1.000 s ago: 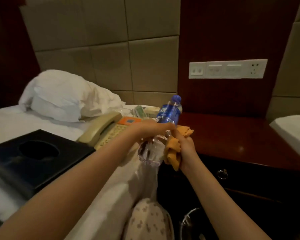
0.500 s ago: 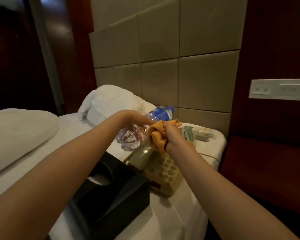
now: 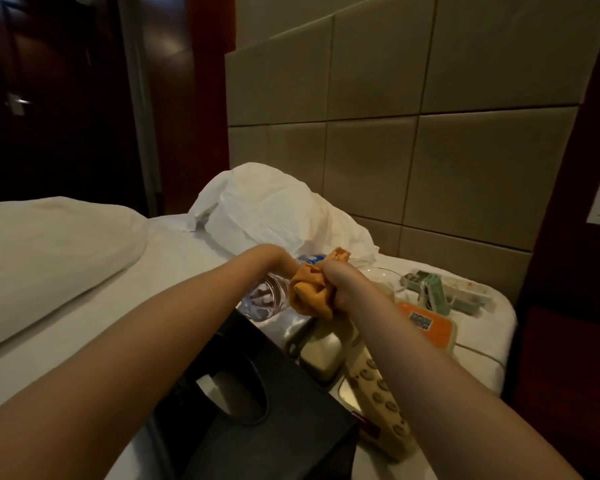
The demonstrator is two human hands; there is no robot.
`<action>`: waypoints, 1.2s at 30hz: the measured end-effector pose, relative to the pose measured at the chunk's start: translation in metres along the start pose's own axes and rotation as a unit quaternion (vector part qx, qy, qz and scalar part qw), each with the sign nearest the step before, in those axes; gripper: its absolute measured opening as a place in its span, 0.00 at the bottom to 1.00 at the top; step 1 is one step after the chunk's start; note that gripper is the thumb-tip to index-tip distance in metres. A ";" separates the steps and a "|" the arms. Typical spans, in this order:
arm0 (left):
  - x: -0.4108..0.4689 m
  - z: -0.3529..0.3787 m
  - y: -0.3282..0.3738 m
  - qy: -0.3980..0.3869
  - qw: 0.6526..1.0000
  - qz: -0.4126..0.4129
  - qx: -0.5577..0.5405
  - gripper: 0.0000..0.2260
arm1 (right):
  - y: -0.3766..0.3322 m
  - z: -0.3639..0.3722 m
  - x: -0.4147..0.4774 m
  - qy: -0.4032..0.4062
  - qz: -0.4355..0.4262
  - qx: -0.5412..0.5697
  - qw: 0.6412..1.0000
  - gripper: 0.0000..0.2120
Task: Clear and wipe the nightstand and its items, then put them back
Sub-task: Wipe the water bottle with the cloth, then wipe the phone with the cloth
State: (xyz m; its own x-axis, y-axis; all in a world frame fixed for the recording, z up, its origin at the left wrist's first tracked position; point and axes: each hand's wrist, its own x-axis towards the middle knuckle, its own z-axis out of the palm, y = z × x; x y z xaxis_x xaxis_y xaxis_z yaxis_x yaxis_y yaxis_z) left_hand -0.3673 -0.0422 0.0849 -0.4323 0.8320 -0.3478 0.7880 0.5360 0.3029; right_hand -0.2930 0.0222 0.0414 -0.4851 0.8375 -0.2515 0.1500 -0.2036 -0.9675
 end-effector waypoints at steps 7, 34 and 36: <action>0.027 0.017 -0.010 0.021 0.998 0.000 0.056 0.18 | 0.002 0.010 0.002 0.008 -0.001 -0.032 0.999 0.11; -0.014 0.063 0.023 -0.051 0.972 -0.054 -0.222 0.42 | 0.067 -0.114 -0.093 0.310 -0.025 0.084 0.947 0.16; -0.013 0.062 0.024 -0.058 0.972 -0.058 -0.220 0.42 | 0.073 -0.115 -0.099 0.260 0.026 0.183 0.948 0.13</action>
State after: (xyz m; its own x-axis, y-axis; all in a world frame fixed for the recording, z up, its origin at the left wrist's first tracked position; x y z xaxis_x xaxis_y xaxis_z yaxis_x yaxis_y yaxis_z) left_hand -0.3151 -0.0489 0.0418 -0.4352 0.7537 -0.4924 0.4618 0.6564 0.5965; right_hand -0.1346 -0.0175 -0.0015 0.0190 0.9390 -0.3434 -0.1933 -0.3336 -0.9227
